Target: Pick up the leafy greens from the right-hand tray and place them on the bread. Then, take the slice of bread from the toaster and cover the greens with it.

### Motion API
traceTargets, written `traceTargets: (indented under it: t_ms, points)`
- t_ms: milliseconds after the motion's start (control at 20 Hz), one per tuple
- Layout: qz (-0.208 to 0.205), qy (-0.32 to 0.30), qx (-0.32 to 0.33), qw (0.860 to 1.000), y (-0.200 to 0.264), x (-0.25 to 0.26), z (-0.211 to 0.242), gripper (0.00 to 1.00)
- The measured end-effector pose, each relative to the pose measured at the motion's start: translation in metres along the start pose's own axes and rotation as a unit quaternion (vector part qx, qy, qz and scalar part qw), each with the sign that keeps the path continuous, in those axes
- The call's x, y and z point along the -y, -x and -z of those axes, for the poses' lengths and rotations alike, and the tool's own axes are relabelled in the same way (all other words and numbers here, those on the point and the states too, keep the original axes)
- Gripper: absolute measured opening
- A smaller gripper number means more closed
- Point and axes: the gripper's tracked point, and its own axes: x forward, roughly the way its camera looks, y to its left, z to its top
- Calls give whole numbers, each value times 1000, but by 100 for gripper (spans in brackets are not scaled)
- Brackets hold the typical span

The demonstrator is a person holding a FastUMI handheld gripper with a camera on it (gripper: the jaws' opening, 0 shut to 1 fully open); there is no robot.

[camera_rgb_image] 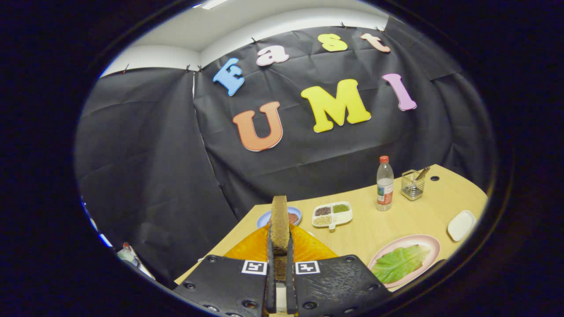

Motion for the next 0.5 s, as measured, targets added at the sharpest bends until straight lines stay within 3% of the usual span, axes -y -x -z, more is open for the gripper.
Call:
traceTargets:
  t_ms: [250,500]
  points:
    - [36,3,41,999,29,58,-20,9]
    - [87,15,42,995,42,131,-8,8]
